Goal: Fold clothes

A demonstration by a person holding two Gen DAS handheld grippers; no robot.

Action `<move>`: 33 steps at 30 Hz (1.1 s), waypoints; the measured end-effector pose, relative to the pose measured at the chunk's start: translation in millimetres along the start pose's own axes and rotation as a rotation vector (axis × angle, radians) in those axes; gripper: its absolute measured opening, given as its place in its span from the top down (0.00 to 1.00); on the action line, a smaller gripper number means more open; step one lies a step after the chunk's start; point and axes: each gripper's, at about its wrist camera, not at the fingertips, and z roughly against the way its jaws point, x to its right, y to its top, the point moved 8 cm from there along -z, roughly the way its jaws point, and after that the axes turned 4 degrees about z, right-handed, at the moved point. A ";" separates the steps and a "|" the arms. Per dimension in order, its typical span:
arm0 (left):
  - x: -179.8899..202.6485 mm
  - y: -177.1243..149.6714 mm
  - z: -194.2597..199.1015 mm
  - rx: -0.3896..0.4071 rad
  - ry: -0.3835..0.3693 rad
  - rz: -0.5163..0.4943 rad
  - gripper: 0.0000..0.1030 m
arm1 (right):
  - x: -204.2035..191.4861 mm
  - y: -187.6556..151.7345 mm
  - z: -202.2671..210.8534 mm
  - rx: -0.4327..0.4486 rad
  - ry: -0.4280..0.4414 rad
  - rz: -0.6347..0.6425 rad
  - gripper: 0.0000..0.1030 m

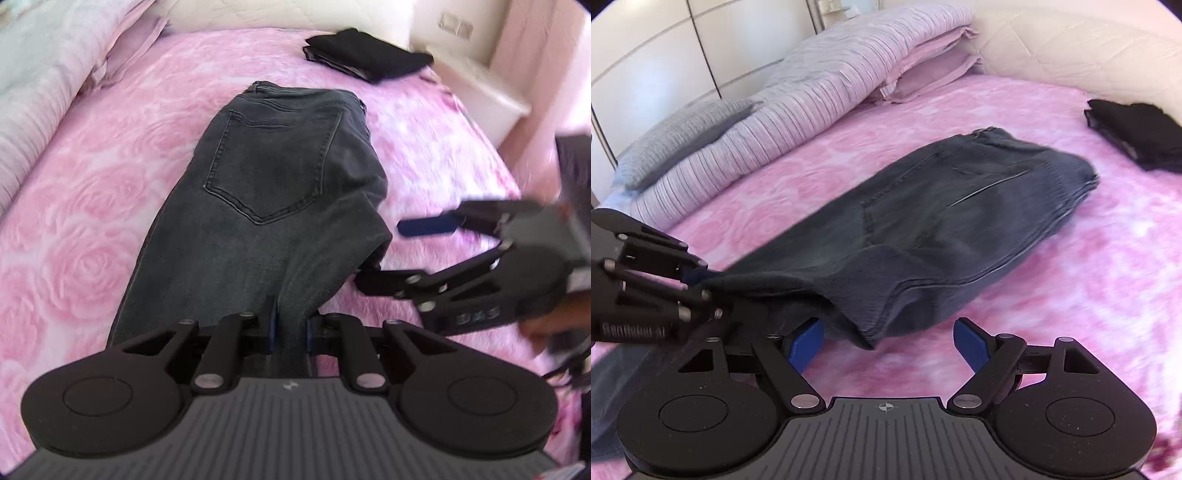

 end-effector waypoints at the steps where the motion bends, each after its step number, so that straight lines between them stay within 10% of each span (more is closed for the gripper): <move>1: -2.5 1.8 -0.2 -0.005 -0.016 0.010 0.89 | 0.2 1.8 -5.1 0.013 -0.003 -0.028 0.21; 7: -7.2 10.0 -1.5 -0.036 -0.109 0.036 0.88 | 12.1 11.2 -29.4 0.020 -0.045 -0.086 0.21; 17: -13.4 14.1 -7.3 -0.012 -0.052 0.034 0.82 | 24.8 -11.7 17.8 -0.111 -0.067 0.027 0.21; 28: -9.2 11.0 -8.9 -0.007 -0.051 0.024 0.83 | 22.7 -0.8 -31.8 -0.019 -0.138 -0.015 0.21; 33: 34.9 -8.0 -19.8 -0.055 -0.061 -0.215 0.77 | 53.5 -13.6 -8.9 -0.126 -0.251 0.201 0.21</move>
